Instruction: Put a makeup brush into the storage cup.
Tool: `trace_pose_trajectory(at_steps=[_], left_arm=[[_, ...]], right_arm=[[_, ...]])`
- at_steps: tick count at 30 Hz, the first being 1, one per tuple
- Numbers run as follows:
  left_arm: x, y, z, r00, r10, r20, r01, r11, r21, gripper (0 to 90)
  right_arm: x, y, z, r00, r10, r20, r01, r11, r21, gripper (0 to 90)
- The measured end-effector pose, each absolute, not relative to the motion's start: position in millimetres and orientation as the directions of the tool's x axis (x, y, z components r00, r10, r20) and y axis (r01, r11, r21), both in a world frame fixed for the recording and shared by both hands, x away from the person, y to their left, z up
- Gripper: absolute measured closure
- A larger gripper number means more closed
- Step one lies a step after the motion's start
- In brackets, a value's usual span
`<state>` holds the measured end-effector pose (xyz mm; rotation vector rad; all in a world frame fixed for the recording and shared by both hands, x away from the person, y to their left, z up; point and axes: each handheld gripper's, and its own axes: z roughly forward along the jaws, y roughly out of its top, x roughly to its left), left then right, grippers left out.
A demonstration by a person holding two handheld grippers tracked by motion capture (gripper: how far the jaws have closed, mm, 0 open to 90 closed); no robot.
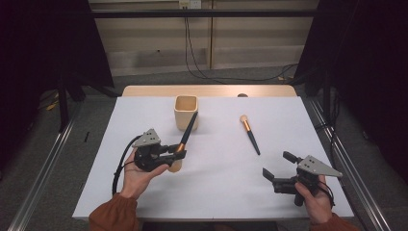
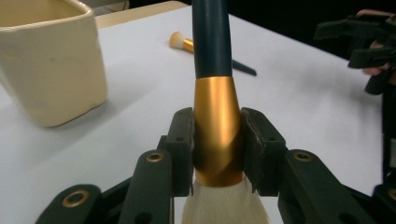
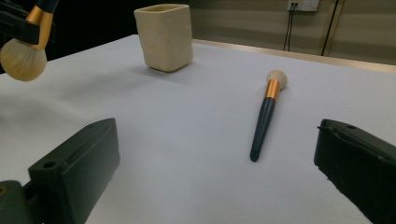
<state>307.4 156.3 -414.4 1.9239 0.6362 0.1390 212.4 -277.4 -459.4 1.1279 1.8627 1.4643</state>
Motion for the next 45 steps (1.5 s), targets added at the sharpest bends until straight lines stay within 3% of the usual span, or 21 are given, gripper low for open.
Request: trace_pose_trajectory(at_steps=[26,45], left_arm=[[290.3,125.6,-411.4,0.915,0.345,-0.209,0.327,-0.334,0.884,66.5],[294.0,101.7,-405.1,0.955,0.242,-0.172,0.273,-0.486,0.831,66.5]], right_arm=[[217.8,-242.0,-443.8,-0.681,0.725,0.106,0.248,0.093,0.964,0.0],[240.4,-215.0,-427.2,-0.794,0.604,0.067,0.219,0.181,0.959,0.2]])
